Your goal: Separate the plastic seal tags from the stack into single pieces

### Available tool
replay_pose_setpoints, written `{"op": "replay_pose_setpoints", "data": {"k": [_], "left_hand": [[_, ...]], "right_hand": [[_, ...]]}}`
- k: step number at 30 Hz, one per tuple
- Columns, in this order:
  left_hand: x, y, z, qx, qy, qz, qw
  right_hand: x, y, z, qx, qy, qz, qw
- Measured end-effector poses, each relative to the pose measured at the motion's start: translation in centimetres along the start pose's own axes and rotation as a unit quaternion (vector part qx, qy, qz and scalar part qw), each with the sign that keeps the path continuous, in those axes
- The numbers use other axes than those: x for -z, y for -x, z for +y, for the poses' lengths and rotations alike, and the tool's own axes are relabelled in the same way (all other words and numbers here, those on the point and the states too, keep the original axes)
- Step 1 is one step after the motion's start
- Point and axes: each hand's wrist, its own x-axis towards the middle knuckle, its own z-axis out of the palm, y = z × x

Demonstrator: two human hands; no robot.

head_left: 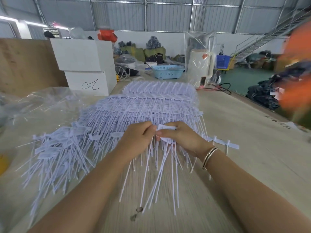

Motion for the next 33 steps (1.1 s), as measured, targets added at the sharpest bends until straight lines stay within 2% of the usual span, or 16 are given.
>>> {"op": "replay_pose_setpoints", "data": {"k": [3, 7, 12, 16, 18, 21, 24, 27, 30, 33], "left_hand": [[0.1, 0.3, 0.3, 0.075, 0.171, 0.001, 0.982], [-0.3, 0.4, 0.6, 0.156, 0.298, 0.022, 0.941], [-0.7, 0.5, 1.2, 0.159, 0.329, 0.014, 0.931], [0.1, 0.3, 1.0, 0.174, 0.398, 0.043, 0.9], [1.0, -0.1, 0.4, 0.172, 0.365, 0.054, 0.914], [1.3, 0.2, 0.0, 0.111, 0.219, -0.003, 0.969], [-0.3, 0.2, 0.3, 0.079, 0.152, -0.063, 0.983], [-1.4, 0.1, 0.2, 0.053, 0.086, -0.078, 0.992], [-1.8, 0.1, 0.1, 0.049, 0.141, -0.032, 0.988], [-2.0, 0.2, 0.4, 0.042, 0.188, 0.018, 0.981]], "right_hand": [[-0.8, -0.2, 0.0, 0.048, -0.049, 0.028, 0.997], [-1.5, -0.6, 0.1, 0.108, -0.084, 0.054, 0.989], [-1.7, -0.9, 0.5, 0.13, -0.114, 0.061, 0.983], [-1.2, -1.0, 0.3, 0.112, -0.179, 0.084, 0.974], [-0.5, -0.8, 0.1, 0.106, -0.206, 0.089, 0.969], [0.0, -0.3, -0.2, 0.098, -0.115, 0.05, 0.987], [-0.1, -0.1, -0.7, 0.093, -0.069, 0.024, 0.993], [-0.3, -0.3, -0.6, 0.071, 0.004, 0.029, 0.997], [-0.6, -0.7, -0.1, 0.04, 0.103, 0.057, 0.992], [-0.9, -1.1, 0.1, 0.031, 0.111, 0.082, 0.99]]}}
